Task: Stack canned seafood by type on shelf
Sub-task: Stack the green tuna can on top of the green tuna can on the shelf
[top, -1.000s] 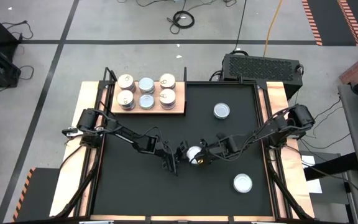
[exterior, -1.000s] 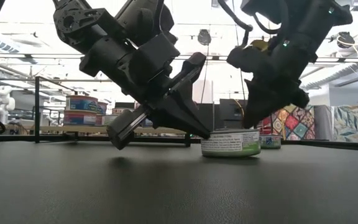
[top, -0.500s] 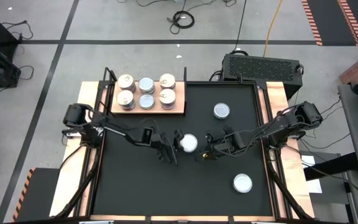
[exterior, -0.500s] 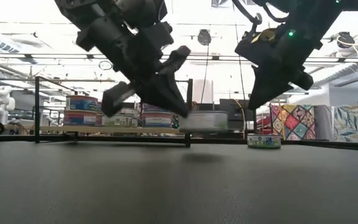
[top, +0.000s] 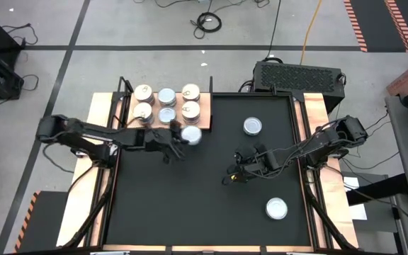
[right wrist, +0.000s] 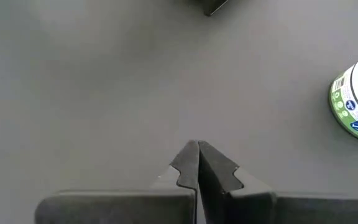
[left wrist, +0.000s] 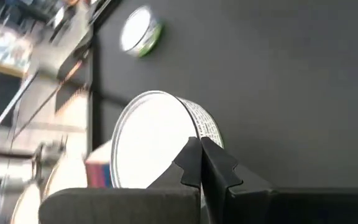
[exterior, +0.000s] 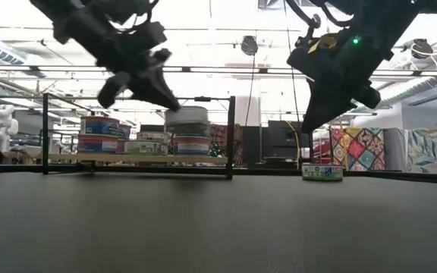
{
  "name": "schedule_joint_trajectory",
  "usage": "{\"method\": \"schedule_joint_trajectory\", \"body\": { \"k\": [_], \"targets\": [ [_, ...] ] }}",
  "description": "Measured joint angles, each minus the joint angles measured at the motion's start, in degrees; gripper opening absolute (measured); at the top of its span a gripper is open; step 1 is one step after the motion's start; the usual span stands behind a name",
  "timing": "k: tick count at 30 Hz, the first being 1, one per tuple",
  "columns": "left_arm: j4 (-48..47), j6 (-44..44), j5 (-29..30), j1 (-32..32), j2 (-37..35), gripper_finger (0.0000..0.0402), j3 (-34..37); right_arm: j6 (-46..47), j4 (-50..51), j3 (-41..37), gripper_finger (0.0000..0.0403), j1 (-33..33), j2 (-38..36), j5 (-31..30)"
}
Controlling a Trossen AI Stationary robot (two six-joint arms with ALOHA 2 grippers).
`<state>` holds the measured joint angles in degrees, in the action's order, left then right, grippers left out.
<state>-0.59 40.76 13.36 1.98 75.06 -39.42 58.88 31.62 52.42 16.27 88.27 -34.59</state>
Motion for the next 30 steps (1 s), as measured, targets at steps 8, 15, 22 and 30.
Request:
{"method": "schedule_joint_trajectory", "body": {
  "k": [8,15,22,30],
  "targets": [
    [-11.7,-7.3,8.3,0.7,-11.8,0.0000,3.5,-1.0,-0.2,0.0,0.0000,-0.1,0.0,0.1],
    [-15.9,-7.5,13.2,5.7,-14.9,0.0000,3.5,-1.1,-0.3,0.0,0.0000,-0.1,0.0,0.1],
    [-14.1,-7.7,8.9,15.5,-13.6,0.0000,3.5,-1.3,-0.5,0.0,0.0000,-0.1,0.0,0.1],
    [-13.4,-8.9,3.2,20.1,-11.6,0.0000,3.4,-1.5,-0.5,0.0,0.0000,-0.1,0.0,0.1]
  ]
}}
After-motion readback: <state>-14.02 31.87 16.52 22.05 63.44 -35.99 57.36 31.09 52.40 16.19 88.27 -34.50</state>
